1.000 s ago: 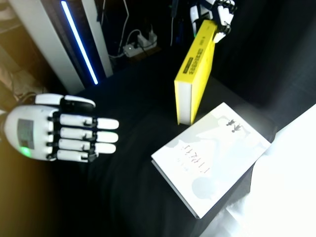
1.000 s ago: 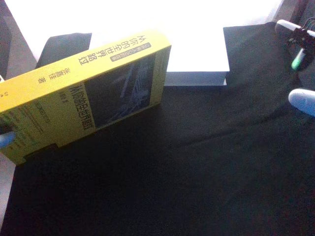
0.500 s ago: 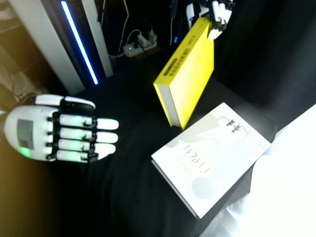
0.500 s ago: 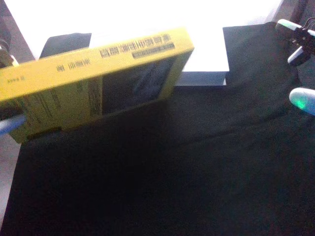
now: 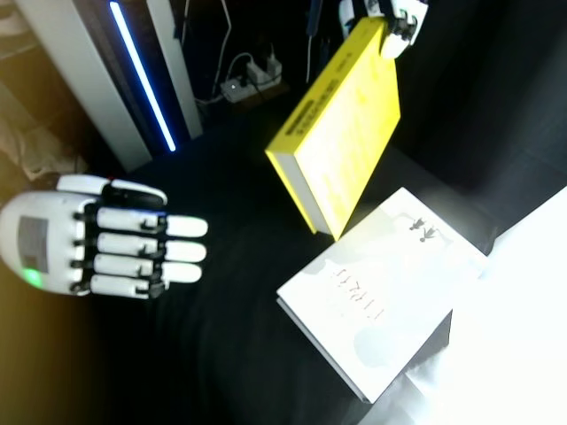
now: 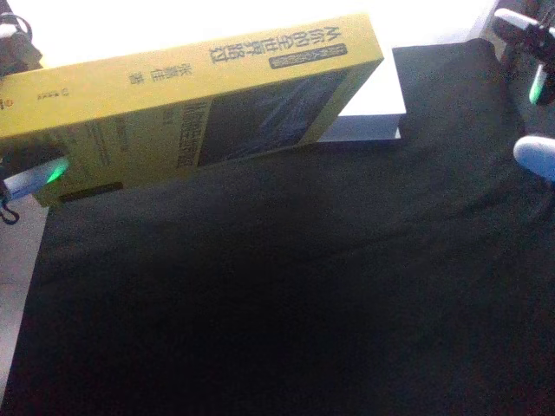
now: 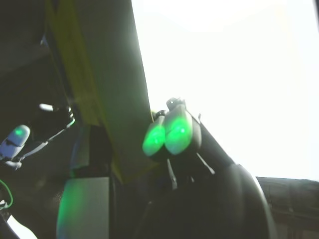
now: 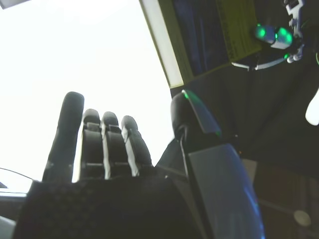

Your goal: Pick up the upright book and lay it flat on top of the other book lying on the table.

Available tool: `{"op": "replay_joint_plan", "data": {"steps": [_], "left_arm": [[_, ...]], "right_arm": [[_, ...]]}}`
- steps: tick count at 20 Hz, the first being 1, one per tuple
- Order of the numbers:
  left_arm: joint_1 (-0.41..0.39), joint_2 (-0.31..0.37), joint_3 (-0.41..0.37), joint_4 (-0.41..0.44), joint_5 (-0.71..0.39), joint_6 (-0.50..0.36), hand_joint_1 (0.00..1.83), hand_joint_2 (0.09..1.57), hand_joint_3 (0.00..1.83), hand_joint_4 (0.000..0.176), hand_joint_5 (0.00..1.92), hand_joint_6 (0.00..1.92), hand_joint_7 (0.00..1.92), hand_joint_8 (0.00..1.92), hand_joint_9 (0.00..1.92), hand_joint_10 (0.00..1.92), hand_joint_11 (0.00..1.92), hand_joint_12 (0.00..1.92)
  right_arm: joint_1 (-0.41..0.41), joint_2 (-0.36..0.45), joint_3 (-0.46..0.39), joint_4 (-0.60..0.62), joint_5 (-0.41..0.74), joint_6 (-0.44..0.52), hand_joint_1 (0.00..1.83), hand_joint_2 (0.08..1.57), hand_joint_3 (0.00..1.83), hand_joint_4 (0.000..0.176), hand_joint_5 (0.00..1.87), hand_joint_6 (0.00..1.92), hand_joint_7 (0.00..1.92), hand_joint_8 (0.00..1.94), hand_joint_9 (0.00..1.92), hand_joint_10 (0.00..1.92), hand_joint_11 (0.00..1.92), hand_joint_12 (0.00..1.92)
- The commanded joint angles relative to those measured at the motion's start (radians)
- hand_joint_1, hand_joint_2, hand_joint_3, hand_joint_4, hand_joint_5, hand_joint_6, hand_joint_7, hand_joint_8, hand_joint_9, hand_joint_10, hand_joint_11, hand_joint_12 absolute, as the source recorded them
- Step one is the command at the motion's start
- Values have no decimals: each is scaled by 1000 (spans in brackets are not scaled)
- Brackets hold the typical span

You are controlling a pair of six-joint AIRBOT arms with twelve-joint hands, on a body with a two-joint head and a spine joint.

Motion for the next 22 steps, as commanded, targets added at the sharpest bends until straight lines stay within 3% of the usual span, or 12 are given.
{"op": "replay_joint_plan", "data": {"steps": [1, 5, 9, 13, 17, 18, 20, 21, 22], "left_arm": [[-14, 4, 2, 23, -145, -1, 1356, 1222, 5, 0, 1034, 1921, 1212, 1921, 1381, 1921, 1522, 1921], [-63, 4, -10, 97, -145, 41, 1401, 1237, 8, 0, 1027, 1921, 1286, 1921, 1430, 1921, 1542, 1921], [-116, -3, -8, 134, -131, 79, 1427, 1236, 3, 0, 990, 1921, 1239, 1921, 1398, 1921, 1534, 1921], [-136, -22, 4, 135, -104, 78, 1393, 1217, 0, 0, 995, 1921, 1286, 1921, 1466, 1921, 1605, 1921], [-173, -49, 18, 153, -82, 78, 1380, 1212, 0, 0, 1003, 1921, 1280, 1921, 1435, 1921, 1578, 1921], [-178, -55, 20, 158, -81, 78, 1379, 1210, 0, 0, 985, 1921, 1262, 1921, 1431, 1921, 1576, 1921], [-182, -62, 20, 168, -82, 78, 1361, 1209, 0, 0, 1009, 1921, 1284, 1921, 1468, 1921, 1607, 1921], [-184, -65, 19, 173, -85, 78, 1361, 1209, 0, 0, 1009, 1921, 1284, 1921, 1468, 1921, 1607, 1921], [-186, -68, 18, 178, -88, 78, 1344, 1201, 0, 0, 1014, 1921, 1278, 1921, 1459, 1921, 1600, 1921]], "right_arm": [[18, 8, 5, 21, 125, 7, 669, 1282, 0, 0, 0, 0, 0, 0, 0, 0, 0, 1921], [63, 10, 6, -17, 125, 7, 858, 1277, 0, 0, 0, 0, 0, 0, 0, 0, 0, 1921], [116, -5, 16, -56, 117, 5, 757, 1203, 0, 0, 0, 0, 0, 0, 0, 0, 0, 1921], [223, -49, 44, -150, 35, 4, 624, 1166, 0, 0, 0, 0, 0, 0, 16, 9, 0, 1921], [238, -79, 60, -174, 6, 4, 732, 1154, 0, 0, 0, 0, 0, 0, 0, 0, 0, 1921], [240, -89, 67, -178, -5, 5, 909, 1146, 0, 38, 0, 0, 0, 0, 0, 0, 0, 1921], [264, -112, 82, -200, -44, 5, 972, 1142, 0, 66, 0, 0, 0, 0, 0, 0, 0, 1921], [278, -119, 87, -213, -64, 5, 972, 1142, 0, 66, 0, 0, 0, 0, 0, 0, 0, 1921], [291, -127, 93, -226, -82, 5, 972, 1140, 0, 54, 0, 0, 0, 0, 0, 0, 0, 1921]]}}
